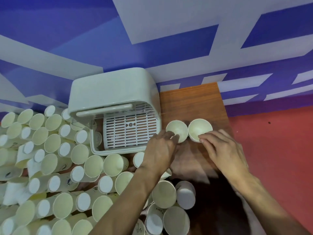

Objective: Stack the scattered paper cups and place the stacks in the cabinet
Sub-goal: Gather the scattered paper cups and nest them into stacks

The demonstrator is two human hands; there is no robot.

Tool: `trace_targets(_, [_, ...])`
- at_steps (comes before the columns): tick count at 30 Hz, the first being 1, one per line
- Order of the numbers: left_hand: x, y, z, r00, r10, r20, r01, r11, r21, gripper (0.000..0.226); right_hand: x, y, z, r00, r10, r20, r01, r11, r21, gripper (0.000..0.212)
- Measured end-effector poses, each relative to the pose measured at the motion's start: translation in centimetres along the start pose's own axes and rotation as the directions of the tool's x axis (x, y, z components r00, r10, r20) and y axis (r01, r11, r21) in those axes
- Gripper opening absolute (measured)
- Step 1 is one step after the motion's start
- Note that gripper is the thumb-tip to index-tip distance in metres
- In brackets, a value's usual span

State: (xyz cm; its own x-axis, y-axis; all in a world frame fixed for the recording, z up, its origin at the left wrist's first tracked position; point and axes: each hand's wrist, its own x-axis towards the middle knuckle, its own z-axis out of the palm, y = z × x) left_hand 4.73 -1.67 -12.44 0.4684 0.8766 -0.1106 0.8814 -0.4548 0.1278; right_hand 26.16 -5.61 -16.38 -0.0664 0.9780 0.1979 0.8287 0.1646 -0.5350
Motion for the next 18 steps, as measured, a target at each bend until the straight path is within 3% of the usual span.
trace_targets(2, [-0.9, 0.1, -0.7, 0.999, 0.002, -0.044, -0.003, 0.999, -0.034, 0.027, -0.4, -0.4, -0.5, 1.0, -0.004, -0.031, 0.004, 1.0, -0.002, 0.018])
trace_targets(6, [-3.2, -1.0, -1.8, 0.998, -0.01, -0.068, 0.007, 0.999, -0.051, 0.01, -2.6, -2.2, -2.5, 0.996, -0.045, -0.074, 0.047, 0.999, 0.025, 0.019])
trace_targets(12, [-7.4, -3.0, -0.9, 0.99, -0.127, 0.058, 0.13, 0.991, -0.035, 0.017, -8.4, -4.3, -2.5, 0.962, -0.187, 0.197, 0.173, 0.981, 0.088, 0.016])
trace_targets(15, [-9.1, -3.0, -0.3, 0.991, -0.114, 0.068, 0.118, 0.992, -0.052, 0.037, -10.5, -5.7, -1.9, 0.943, -0.18, 0.281, 0.153, 0.981, 0.117, 0.022])
trace_targets(18, [-9.6, -3.0, 0.3, 0.991, -0.023, 0.129, 0.027, 0.999, -0.028, 0.064, -11.3, -6.8, -1.7, 0.91, -0.142, 0.389, 0.09, 0.985, 0.148, 0.044])
